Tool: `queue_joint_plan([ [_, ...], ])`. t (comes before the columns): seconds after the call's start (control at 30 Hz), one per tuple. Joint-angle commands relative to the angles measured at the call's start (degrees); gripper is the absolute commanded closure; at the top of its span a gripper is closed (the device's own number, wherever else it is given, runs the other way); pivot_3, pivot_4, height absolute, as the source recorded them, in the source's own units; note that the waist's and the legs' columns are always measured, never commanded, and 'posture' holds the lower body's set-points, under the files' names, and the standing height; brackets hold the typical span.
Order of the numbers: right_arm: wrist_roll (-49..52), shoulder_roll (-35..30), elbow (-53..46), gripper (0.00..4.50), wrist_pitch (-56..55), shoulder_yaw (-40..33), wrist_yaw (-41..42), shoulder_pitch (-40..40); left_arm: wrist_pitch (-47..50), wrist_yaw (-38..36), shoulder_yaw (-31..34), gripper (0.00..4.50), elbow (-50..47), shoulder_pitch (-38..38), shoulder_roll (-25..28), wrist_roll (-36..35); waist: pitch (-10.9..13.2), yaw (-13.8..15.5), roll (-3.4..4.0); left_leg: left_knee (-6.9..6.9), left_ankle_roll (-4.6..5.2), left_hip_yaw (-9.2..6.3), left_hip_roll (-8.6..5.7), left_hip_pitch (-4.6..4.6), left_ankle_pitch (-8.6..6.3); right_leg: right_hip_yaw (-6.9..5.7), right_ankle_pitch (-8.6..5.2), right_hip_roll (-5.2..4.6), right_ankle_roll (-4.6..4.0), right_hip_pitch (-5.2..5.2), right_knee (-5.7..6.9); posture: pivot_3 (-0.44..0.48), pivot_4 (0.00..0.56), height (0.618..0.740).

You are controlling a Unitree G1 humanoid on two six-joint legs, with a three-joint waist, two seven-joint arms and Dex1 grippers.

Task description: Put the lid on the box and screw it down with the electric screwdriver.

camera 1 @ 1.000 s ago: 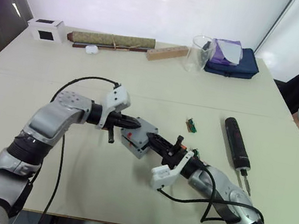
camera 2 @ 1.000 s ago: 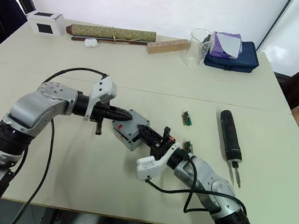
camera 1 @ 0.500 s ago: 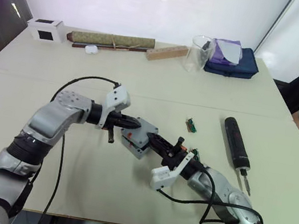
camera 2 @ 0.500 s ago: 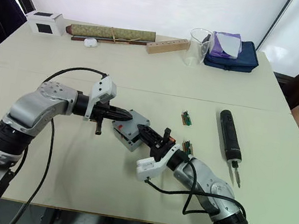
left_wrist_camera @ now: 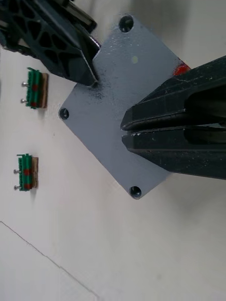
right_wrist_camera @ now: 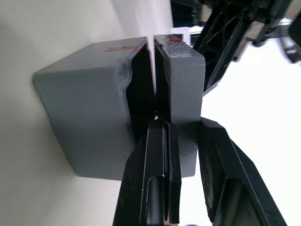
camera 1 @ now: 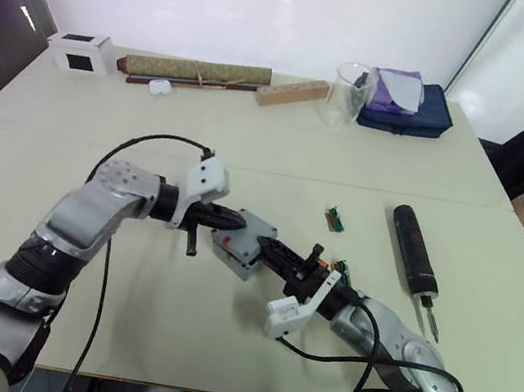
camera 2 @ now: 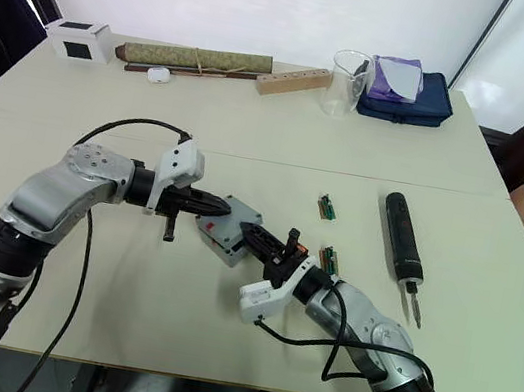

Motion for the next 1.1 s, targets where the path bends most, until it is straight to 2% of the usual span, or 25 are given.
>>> queue_joint_plan([
  [0.03,2.8,0.5,-3.5,2.47,-0.4,-1.4,0.6,-1.0,-2.1,2.3,-6.2,4.5,6.7,3.6,0.2,7.6,-0.1,0.0,-0.02,-0.03,0.05,0.0,0.0,0.32,-0.03,-0.01,-0.03,0.0,-0.02,0.32,-0.07,0.0,0.15,0.74],
  [0.1,2.8,0.8,-4.2,1.69,-0.5,-1.6,0.3,-0.8,-2.7,1.9,-6.0,4.5,6.9,3.9,-0.1,7.3,-0.3,0.0,-0.1,-0.21,0.11,0.02,0.0,1.06,-0.07,-0.02,-0.19,-0.02,-0.23,1.07,-0.28,0.0,0.15,0.74],
  [0.2,3.4,0.3,-5.7,1.69,-0.2,-3.0,0.4,0.1,-2.4,1.0,-6.7,4.5,5.3,5.6,0.3,7.4,-0.6,0.0,-0.19,-0.66,0.11,0.05,0.01,1.65,-0.07,-0.01,-0.32,-0.04,-0.36,1.58,-0.6,0.0,0.15,0.74],
  [0.6,7.4,-2.2,-12.6,1.69,-0.8,-6.7,3.8,5.0,-4.3,1.1,-8.0,4.5,4.9,9.2,0.4,10.6,-2.0,0.0,0.08,-0.76,0.18,0.04,0.05,1.73,-0.12,-0.02,-0.35,-0.01,-0.31,1.72,-0.82,0.0,0.15,0.74],
  [0.73,12.0,-4.0,-14.5,1.69,-0.8,-7.8,7.7,7.2,-4.5,1.5,-7.2,4.5,5.2,9.2,-0.4,10.5,-2.3,0.1,0.05,-0.79,0.26,0.02,0.07,1.82,-0.16,-0.06,-0.41,-0.01,-0.29,1.89,-0.95,0.0,0.15,0.74],
  [0.8,19.6,-2.8,-14.9,1.69,2.2,-7.6,11.6,8.7,-5.0,1.2,-5.1,4.5,5.1,8.9,-1.3,8.3,-2.4,0.2,0.06,-0.79,0.27,0.03,0.07,1.81,-0.17,-0.06,-0.41,-0.02,-0.29,1.9,-0.99,0.0,0.15,0.74],
  [0.9,36.0,1.4,-17.2,2.37,12.9,-8.0,18.7,10.9,-1.4,-0.2,2.5,4.5,3.5,7.1,-2.8,0.3,-2.3,0.1,0.05,-0.79,0.29,-0.02,0.12,1.81,-0.18,-0.1,-0.42,-0.02,-0.3,1.92,-1.0,0.0,0.15,0.74],
  [0.93,40.1,2.0,-17.7,2.74,16.9,-8.1,21.5,11.4,0.6,-0.2,4.9,4.5,3.1,6.3,-3.1,-2.0,-2.3,0.1,0.05,-0.79,0.29,-0.03,0.19,1.79,-0.18,-0.1,-0.42,0.0,-0.3,1.91,-1.0,0.0,0.15,0.74],
  [1.0,43.9,0.4,-17.1,3.68,20.2,-8.5,26.4,11.4,5.8,1.3,9.3,4.5,1.9,4.9,-3.9,-6.4,-2.0,0.1,0.05,-0.77,0.29,-0.05,0.21,1.69,-0.18,-0.11,-0.41,-0.01,-0.31,1.81,-0.98,0.0,0.15,0.74],
  [1.07,45.8,-0.8,-16.8,4.38,23.1,-9.3,29.0,11.1,10.6,2.6,13.1,4.5,-0.3,4.4,-4.3,-10.7,-1.8,0.1,0.02,-0.76,0.29,-0.05,0.19,1.64,-0.18,-0.09,-0.41,-0.04,-0.31,1.74,-0.99,0.0,0.15,0.74],
  [1.1,47.9,-0.3,-17.4,4.44,25.4,-9.9,29.3,11.0,12.7,3.2,14.9,4.5,-1.5,4.3,-4.1,-12.5,-1.6,0.1,-0.04,-0.76,0.29,-0.05,0.18,1.55,-0.18,-0.08,-0.4,-0.05,-0.3,1.63,-0.98,0.0,0.15,0.74],
])
